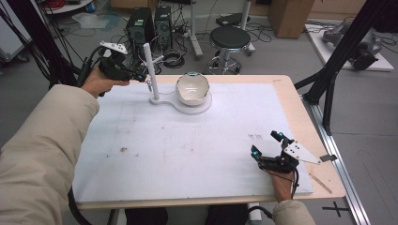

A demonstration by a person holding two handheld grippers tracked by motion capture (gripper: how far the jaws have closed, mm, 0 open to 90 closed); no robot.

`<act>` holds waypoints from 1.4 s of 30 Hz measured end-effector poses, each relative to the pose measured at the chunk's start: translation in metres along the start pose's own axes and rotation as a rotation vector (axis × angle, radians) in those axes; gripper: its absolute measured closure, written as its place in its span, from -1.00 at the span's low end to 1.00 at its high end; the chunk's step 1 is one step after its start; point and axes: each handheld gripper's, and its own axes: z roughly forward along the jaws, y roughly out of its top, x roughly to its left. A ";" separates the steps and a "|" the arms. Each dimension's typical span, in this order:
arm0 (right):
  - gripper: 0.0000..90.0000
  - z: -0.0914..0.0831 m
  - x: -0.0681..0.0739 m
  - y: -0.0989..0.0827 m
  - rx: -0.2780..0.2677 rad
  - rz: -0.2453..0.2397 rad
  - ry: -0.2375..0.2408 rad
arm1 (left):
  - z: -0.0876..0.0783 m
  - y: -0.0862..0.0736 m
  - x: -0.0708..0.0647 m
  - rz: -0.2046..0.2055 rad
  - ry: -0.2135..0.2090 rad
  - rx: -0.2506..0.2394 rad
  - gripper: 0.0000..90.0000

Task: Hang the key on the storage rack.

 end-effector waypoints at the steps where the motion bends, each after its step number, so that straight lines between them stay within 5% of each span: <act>1: -0.99 0.000 0.000 0.000 0.001 -0.002 -0.002 | 0.000 -0.001 0.002 -0.001 0.003 0.001 0.96; 42: -0.99 -0.001 -0.002 0.000 -0.011 0.018 -0.002 | 0.019 -0.013 0.020 -0.046 0.042 -0.022 0.96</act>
